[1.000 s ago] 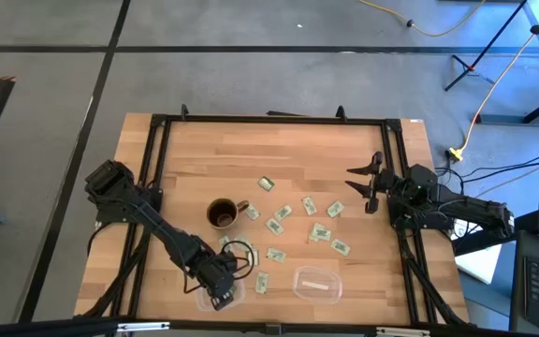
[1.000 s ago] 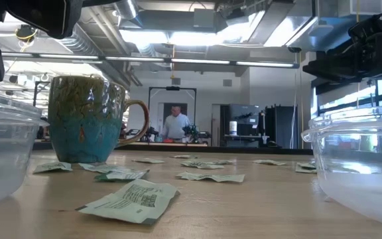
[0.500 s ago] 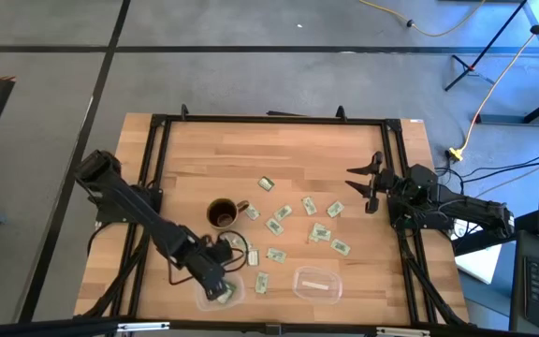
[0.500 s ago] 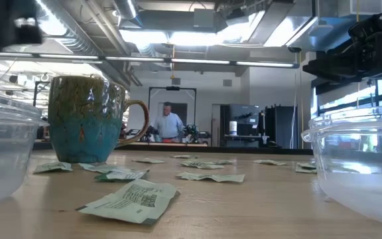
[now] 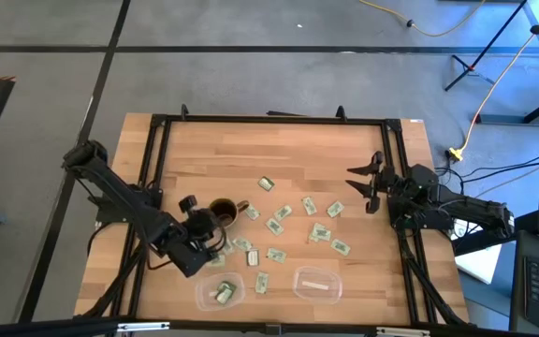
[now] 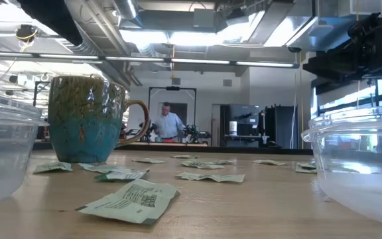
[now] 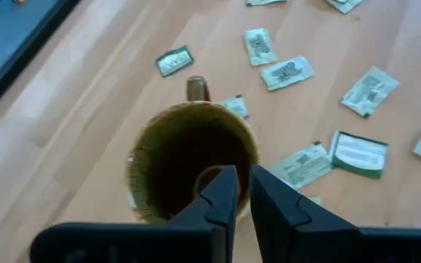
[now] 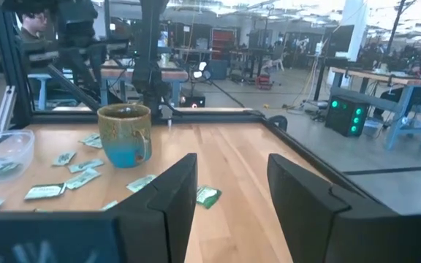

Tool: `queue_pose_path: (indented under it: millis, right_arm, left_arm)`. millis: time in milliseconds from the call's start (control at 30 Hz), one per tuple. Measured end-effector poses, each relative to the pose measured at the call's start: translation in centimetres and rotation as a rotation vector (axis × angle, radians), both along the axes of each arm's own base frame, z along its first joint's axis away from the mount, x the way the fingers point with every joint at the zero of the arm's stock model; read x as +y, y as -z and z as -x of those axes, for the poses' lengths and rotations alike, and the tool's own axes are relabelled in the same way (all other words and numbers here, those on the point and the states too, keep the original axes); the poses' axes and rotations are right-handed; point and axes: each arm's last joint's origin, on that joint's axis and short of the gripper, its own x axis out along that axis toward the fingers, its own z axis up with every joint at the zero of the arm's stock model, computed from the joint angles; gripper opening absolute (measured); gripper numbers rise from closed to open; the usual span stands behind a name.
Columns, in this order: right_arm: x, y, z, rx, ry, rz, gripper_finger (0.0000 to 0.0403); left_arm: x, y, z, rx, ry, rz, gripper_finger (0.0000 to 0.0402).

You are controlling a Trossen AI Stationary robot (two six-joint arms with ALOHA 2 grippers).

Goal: Pick and place items into bin
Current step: Put the white stevia packet into the right transparent bin

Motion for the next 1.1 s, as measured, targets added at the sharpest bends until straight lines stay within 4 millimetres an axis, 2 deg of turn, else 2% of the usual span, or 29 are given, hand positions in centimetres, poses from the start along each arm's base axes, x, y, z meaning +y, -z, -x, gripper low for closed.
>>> queue_pose_path:
  millis: [200,400,633,800,900,1100]
  right_arm:
    - [0.0,0.1,0.0,0.009,0.0,-0.023,0.0171]
    - [0.0,0.2,0.0,0.013,0.0,-0.026,0.0171]
    - [0.0,0.2,0.0,0.017,0.006,-0.002,0.0171]
    - [-0.2,0.2,0.0,0.015,0.08,-0.005,0.0171]
    - [-0.2,0.3,0.0,0.021,0.062,-0.044,0.0171]
    - [-0.1,0.9,-0.5,0.102,0.033,-0.042,0.0171]
  left_arm:
    - [1.0,-1.0,1.4,0.053,0.004,0.003,0.0032]
    - [2.1,-3.2,2.8,-0.024,0.036,0.07,0.0032]
    - [2.3,-4.4,3.1,-0.087,0.079,0.156,0.0032]
    - [2.2,-4.6,3.2,-0.135,0.077,0.059,0.0032]
    - [2.4,-4.7,3.1,-0.144,0.097,-0.02,0.0032]
    - [2.3,-4.8,2.9,-0.18,0.073,-0.004,0.0028]
